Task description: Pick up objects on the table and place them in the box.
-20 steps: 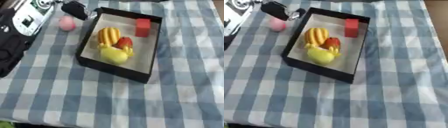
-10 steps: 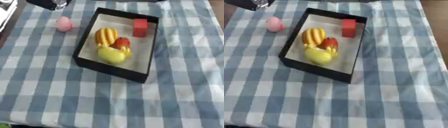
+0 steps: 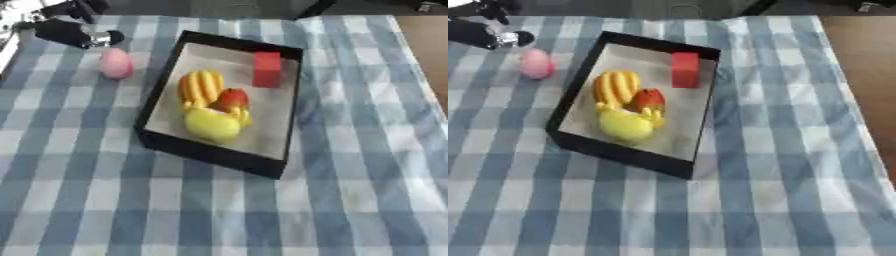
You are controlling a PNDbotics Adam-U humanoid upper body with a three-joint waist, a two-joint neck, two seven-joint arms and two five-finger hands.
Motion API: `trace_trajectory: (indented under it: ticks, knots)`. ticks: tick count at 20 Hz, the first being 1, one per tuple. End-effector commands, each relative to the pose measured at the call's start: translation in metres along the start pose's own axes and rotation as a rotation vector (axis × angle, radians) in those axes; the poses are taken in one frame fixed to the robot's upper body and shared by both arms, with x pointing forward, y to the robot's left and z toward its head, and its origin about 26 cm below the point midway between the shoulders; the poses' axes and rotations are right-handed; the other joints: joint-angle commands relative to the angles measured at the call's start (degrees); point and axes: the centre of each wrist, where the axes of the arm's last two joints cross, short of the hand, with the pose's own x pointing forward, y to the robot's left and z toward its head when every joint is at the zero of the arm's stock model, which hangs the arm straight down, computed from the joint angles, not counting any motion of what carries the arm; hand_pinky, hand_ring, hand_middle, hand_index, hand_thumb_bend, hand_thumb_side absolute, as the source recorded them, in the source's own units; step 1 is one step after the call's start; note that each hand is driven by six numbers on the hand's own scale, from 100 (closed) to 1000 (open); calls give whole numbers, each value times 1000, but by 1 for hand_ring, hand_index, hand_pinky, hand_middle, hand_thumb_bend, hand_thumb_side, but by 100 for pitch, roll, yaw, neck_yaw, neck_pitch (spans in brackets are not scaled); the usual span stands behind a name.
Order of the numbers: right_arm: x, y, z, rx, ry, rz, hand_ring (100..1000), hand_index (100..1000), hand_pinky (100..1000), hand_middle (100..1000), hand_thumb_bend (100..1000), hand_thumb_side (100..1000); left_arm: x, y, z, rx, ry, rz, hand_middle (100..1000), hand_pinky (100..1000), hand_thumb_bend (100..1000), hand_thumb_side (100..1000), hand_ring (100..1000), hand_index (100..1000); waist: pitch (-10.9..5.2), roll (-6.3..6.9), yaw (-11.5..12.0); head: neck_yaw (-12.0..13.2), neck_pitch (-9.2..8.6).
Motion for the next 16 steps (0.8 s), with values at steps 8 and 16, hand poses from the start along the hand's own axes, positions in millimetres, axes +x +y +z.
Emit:
trace_trajectory:
  ticks: [8,16]
  knots:
    - [8,3,-1,20,-27,3,826,778,794,616,100,654,-18,4,-11,18,83,-69,796,886,605,538,786,886,78,-96,-87,21,-163]
    - [8,7,0,34,-17,2,827,778,795,616,100,660,-29,-6,-19,43,164,-137,798,885,626,500,797,887,138,-91,-146,115,-159]
